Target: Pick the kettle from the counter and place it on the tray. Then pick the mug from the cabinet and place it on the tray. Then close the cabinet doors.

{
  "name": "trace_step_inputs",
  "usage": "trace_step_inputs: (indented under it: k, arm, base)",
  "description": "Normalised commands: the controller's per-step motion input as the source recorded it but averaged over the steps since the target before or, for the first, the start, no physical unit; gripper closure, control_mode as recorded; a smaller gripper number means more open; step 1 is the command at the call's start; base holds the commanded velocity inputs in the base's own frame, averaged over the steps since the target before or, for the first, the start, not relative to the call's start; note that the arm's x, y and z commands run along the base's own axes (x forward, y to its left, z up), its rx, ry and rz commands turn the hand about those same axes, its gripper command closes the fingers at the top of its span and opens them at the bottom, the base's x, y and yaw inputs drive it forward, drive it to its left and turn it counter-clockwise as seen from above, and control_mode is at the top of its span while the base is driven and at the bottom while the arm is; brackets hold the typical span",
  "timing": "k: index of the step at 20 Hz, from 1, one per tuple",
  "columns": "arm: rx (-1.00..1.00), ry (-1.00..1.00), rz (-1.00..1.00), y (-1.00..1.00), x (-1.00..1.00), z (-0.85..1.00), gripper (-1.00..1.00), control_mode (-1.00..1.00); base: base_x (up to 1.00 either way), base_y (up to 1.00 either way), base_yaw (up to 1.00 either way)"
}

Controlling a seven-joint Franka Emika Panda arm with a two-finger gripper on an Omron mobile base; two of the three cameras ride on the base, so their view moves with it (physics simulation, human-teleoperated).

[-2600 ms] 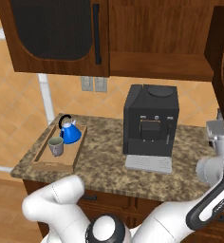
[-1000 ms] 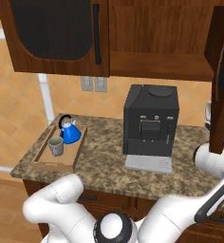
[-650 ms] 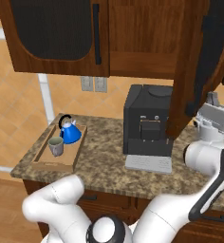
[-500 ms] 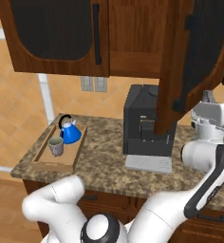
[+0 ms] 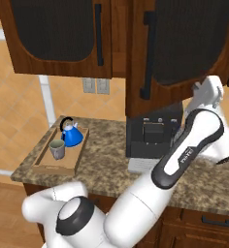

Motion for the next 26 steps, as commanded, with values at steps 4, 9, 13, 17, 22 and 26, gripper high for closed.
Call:
trace_step_inputs:
  k: [4, 9, 13, 17, 22, 26]
  arm:
    - [-0.18, 0.44, -0.01, 0.71, 0.36, 0.00, 1.00, -1.00]
    - [-0.20, 0.36, -0.02, 0.85, 0.53, -0.01, 1.00, -1.00]
    - [-0.13, 0.19, -0.02, 0.98, 0.77, -0.25, 1.00, -1.00]
    - [-0.06, 0.14, -0.02, 0.98, 0.89, -0.36, 1.00, -1.00]
    - [-0.01, 0.08, -0.03, 0.94, 0.80, -0.13, 1.00, -1.00]
    - [0.00, 0.02, -0.03, 0.74, 0.63, 0.00, 1.00, -1.00]
  base:
    - [0.00, 0.00, 0.00]
    - [0.00, 0.00, 0.00]
    - [0.00, 0.00, 0.00]
    - [0.00, 0.00, 0.00]
    - [0.00, 0.00, 0.00]
    - [0.00, 0.00, 0.00]
